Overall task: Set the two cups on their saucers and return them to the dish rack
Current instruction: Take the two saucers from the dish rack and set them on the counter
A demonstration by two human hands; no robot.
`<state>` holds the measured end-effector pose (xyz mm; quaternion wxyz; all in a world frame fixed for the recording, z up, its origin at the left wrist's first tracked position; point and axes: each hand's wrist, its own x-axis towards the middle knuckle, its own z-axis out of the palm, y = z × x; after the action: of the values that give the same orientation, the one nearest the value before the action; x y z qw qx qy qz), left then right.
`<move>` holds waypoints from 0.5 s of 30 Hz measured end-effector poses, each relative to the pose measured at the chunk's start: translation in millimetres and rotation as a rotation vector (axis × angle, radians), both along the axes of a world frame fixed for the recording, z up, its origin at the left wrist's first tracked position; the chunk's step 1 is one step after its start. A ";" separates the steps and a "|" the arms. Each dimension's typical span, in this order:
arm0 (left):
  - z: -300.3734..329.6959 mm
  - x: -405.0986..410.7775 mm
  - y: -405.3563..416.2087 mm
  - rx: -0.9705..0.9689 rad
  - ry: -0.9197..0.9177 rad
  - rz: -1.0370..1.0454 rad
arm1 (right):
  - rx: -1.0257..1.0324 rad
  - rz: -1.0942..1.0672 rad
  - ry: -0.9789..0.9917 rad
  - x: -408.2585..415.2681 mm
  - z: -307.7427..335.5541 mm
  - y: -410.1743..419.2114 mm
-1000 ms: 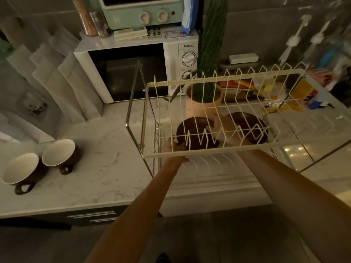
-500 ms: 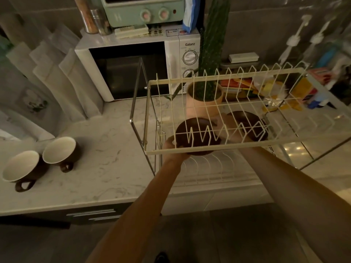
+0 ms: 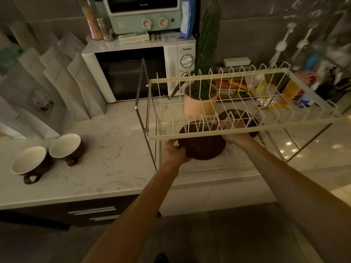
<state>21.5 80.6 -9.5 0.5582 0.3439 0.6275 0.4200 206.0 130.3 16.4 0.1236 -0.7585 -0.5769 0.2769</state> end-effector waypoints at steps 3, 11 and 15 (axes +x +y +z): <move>4.2 -0.6 -17.9 -0.025 -0.036 -0.009 | -0.005 0.052 -0.018 -4.1 9.2 -11.5; 0.9 -6.9 -72.4 0.009 -0.005 -0.075 | -0.013 0.098 -0.037 7.5 7.7 -51.2; -4.6 -16.8 -103.3 0.028 0.000 -0.097 | -0.022 0.170 -0.033 3.3 5.7 -77.5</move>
<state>4.7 -22.7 -14.1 0.5731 0.3816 0.6042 0.4011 209.3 52.8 22.1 0.0819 -0.7125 -0.6382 0.2800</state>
